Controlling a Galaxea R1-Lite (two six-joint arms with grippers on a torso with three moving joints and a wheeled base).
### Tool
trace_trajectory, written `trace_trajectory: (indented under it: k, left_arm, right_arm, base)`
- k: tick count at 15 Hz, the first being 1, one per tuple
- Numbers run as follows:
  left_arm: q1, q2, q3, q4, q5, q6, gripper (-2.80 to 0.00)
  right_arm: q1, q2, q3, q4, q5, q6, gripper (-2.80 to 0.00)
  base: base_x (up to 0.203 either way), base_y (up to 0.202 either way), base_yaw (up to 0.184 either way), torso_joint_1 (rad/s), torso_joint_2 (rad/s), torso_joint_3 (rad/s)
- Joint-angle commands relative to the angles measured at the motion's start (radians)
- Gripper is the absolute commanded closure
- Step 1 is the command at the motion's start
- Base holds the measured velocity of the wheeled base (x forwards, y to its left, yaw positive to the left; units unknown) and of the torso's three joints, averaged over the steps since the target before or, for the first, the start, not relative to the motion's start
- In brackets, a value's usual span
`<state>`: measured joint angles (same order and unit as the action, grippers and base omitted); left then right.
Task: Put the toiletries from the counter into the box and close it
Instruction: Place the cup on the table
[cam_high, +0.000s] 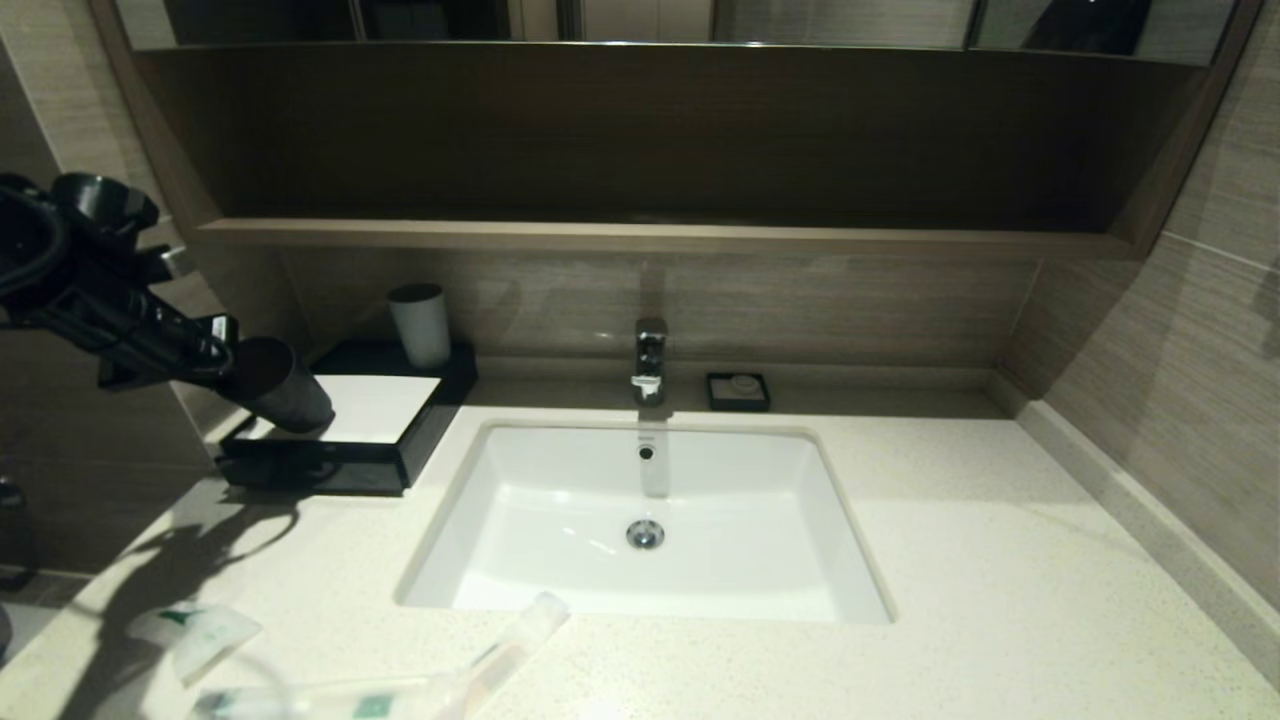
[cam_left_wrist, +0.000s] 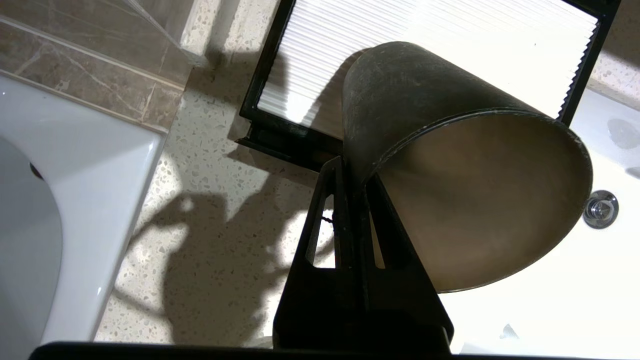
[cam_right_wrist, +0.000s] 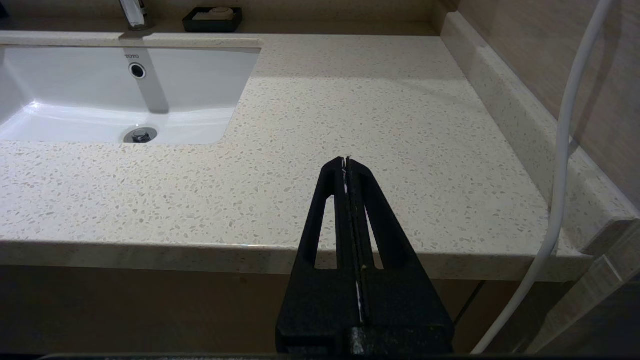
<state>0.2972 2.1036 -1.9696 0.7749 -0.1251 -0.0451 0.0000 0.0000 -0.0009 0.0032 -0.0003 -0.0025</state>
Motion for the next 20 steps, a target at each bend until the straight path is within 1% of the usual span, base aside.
trace_trajectory:
  k: [1,3,5,6,7,8,9,10,11,13,16,17,19,20]
  left_arm:
    - [0.0,0.006,0.0,0.008,-0.001,-0.001,0.0]
    - [0.0,-0.023,-0.001,0.034,0.001,-0.001,0.0]
    - [-0.007,-0.087,-0.002,0.123,0.004,-0.001,0.0]
    - [-0.02,-0.109,-0.001,0.185,0.015,-0.001,0.0]
    - [-0.024,-0.112,0.0,0.217,0.038,-0.001,0.0]
    - [-0.024,-0.115,0.0,0.21,0.049,-0.001,0.0]
    - [-0.021,-0.13,-0.001,0.177,0.049,-0.006,0.0]
    - [-0.012,-0.147,-0.002,0.167,0.054,-0.007,0.0]
    - [-0.001,-0.159,-0.002,0.207,0.064,-0.004,0.0]
    - [0.012,-0.175,0.001,0.326,0.095,0.0,0.0]
    - [0.036,-0.2,0.001,0.485,0.116,-0.002,0.0]
    - [0.043,-0.196,0.002,0.512,0.124,-0.005,0.0]
    - [0.1,-0.173,0.002,0.501,0.126,0.0,0.0]
    - [0.116,-0.159,0.002,0.483,0.127,0.001,0.0]
  right_arm:
    - [0.0,-0.002,-0.001,0.0,0.0,-0.001,0.0]
    - [0.0,0.0,0.0,0.0,0.0,-0.001,0.0]
    - [0.0,0.0,0.001,0.0,0.0,-0.001,0.0]
    - [0.0,0.0,0.001,0.0,0.0,-0.001,0.0]
    - [0.0,0.0,0.001,0.0,0.0,-0.001,0.0]
    - [0.0,0.0,0.001,0.0,0.0,-0.001,0.0]
    - [0.0,0.0,0.001,0.0,0.0,-0.001,0.0]
    - [0.0,0.0,-0.001,0.0,0.0,-0.001,0.0]
    - [0.0,0.0,0.0,0.0,0.0,-0.001,0.0]
    - [0.0,0.0,0.001,0.0,0.0,-0.001,0.0]
    - [0.0,0.0,0.001,0.0,0.0,-0.001,0.0]
    - [0.0,0.0,0.0,0.0,0.0,-0.001,0.0]
    - [0.0,0.0,-0.001,0.0,0.0,-0.001,0.0]
    - [0.0,0.0,-0.001,0.0,0.0,-0.001,0.0]
  base:
    - [0.0,0.0,0.0,0.0,0.0,0.0]
    - [0.0,0.0,0.0,0.0,0.0,0.0]
    - [0.0,0.0,0.0,0.0,0.0,0.0]
    - [0.0,0.0,0.0,0.0,0.0,0.0]
    - [0.0,0.0,0.0,0.0,0.0,0.0]
    - [0.0,0.0,0.0,0.0,0.0,0.0]
    - [0.0,0.0,0.0,0.0,0.0,0.0]
    - [0.0,0.0,0.0,0.0,0.0,0.0]
    - [0.0,0.0,0.0,0.0,0.0,0.0]
    - [0.0,0.0,0.0,0.0,0.0,0.0]
    - [0.0,0.0,0.0,0.0,0.0,0.0]
    - [0.0,0.0,0.0,0.0,0.0,0.0]
    - [0.0,0.0,0.0,0.0,0.0,0.0]
    - [0.0,0.0,0.0,0.0,0.0,0.0]
